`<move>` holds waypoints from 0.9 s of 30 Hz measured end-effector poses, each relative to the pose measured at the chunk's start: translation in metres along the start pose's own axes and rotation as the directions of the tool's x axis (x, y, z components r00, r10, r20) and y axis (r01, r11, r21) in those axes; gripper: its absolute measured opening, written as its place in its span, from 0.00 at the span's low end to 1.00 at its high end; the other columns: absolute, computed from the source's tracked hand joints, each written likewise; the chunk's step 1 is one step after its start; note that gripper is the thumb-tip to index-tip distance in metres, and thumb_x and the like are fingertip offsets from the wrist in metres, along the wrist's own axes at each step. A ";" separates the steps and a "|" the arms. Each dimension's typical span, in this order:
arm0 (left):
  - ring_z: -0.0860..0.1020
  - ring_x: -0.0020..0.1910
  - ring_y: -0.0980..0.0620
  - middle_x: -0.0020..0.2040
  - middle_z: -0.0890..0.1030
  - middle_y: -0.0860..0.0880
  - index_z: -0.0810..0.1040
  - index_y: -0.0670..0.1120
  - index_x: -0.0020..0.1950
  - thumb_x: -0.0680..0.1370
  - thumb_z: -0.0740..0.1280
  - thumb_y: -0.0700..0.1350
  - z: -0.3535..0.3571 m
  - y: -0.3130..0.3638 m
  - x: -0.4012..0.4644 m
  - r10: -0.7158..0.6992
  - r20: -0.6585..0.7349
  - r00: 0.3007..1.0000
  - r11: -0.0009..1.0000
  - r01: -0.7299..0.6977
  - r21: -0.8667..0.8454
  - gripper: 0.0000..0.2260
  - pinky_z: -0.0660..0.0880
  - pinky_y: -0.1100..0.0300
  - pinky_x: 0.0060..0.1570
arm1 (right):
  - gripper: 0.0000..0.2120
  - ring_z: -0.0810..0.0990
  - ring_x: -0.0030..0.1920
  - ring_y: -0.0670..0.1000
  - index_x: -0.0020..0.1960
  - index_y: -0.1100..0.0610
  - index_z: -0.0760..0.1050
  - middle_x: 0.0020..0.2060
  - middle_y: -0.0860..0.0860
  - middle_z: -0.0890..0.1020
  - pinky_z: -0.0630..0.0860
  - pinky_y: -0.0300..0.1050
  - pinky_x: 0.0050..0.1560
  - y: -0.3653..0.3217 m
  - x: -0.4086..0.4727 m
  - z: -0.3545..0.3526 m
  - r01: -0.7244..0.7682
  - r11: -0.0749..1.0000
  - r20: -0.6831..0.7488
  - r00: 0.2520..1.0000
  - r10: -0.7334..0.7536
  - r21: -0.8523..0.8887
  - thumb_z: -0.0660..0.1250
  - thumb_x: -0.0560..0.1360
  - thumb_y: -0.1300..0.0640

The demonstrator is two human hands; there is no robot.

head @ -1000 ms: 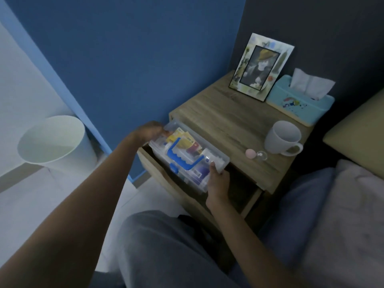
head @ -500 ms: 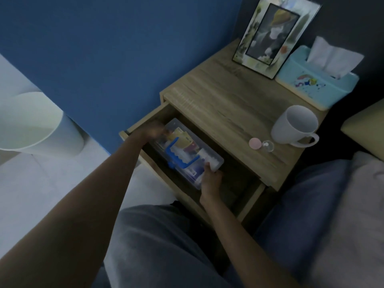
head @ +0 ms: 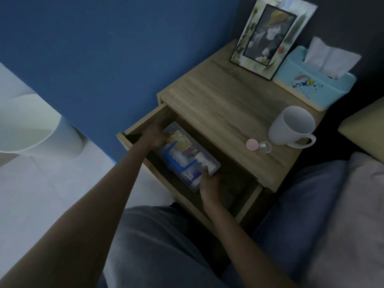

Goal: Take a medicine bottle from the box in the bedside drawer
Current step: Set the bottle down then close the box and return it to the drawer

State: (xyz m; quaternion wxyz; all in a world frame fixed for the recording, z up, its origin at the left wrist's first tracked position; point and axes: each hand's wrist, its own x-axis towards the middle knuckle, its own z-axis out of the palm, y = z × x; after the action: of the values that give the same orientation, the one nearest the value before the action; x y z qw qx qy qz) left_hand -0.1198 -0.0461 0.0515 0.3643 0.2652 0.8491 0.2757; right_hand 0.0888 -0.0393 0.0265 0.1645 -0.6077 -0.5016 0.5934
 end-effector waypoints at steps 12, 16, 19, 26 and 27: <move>0.42 0.80 0.44 0.80 0.43 0.42 0.40 0.40 0.79 0.81 0.58 0.53 0.027 -0.040 -0.071 -0.093 -0.495 0.864 0.969 -0.036 -0.244 0.36 0.44 0.49 0.78 | 0.38 0.36 0.78 0.55 0.79 0.59 0.42 0.79 0.56 0.43 0.40 0.53 0.76 -0.092 0.068 -0.022 0.628 0.262 0.457 0.739 -0.496 -0.732 0.44 0.79 0.36; 0.55 0.78 0.39 0.79 0.53 0.37 0.47 0.37 0.79 0.81 0.56 0.53 0.028 -0.040 -0.070 -0.252 -0.502 0.827 0.902 0.013 -0.431 0.33 0.57 0.45 0.76 | 0.47 0.34 0.77 0.53 0.78 0.58 0.37 0.79 0.54 0.39 0.37 0.51 0.74 -0.082 0.098 -0.018 0.589 0.235 0.478 0.785 -0.394 -0.773 0.39 0.72 0.27; 0.62 0.76 0.38 0.78 0.58 0.38 0.53 0.39 0.78 0.81 0.55 0.58 0.033 -0.037 -0.068 -0.348 -0.448 0.824 0.863 0.094 -0.497 0.33 0.62 0.43 0.73 | 0.51 0.30 0.74 0.48 0.77 0.56 0.33 0.78 0.52 0.36 0.34 0.48 0.72 -0.077 0.103 -0.020 0.611 0.235 0.499 0.770 -0.397 -0.756 0.33 0.66 0.23; 0.72 0.69 0.39 0.73 0.71 0.42 0.55 0.48 0.79 0.80 0.53 0.61 0.042 -0.040 -0.060 -0.268 -0.458 0.848 0.871 0.011 -0.490 0.30 0.69 0.46 0.67 | 0.48 0.29 0.73 0.47 0.77 0.56 0.32 0.77 0.51 0.34 0.31 0.47 0.70 -0.077 0.108 -0.021 0.625 0.238 0.523 0.766 -0.374 -0.744 0.38 0.70 0.25; 0.71 0.70 0.40 0.74 0.70 0.42 0.54 0.49 0.79 0.80 0.53 0.62 0.043 -0.040 -0.057 -0.239 -0.450 0.860 0.879 -0.005 -0.477 0.31 0.68 0.47 0.67 | 0.47 0.28 0.73 0.47 0.77 0.56 0.32 0.77 0.51 0.34 0.31 0.47 0.70 -0.078 0.108 -0.021 0.627 0.228 0.527 0.763 -0.374 -0.745 0.38 0.71 0.26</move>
State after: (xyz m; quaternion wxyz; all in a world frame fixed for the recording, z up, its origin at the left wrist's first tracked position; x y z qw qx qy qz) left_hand -0.0628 -0.0995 0.0270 0.2030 0.0373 0.8380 0.5052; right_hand 0.0532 0.0900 0.0334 -0.0632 -0.3252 -0.9192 0.2127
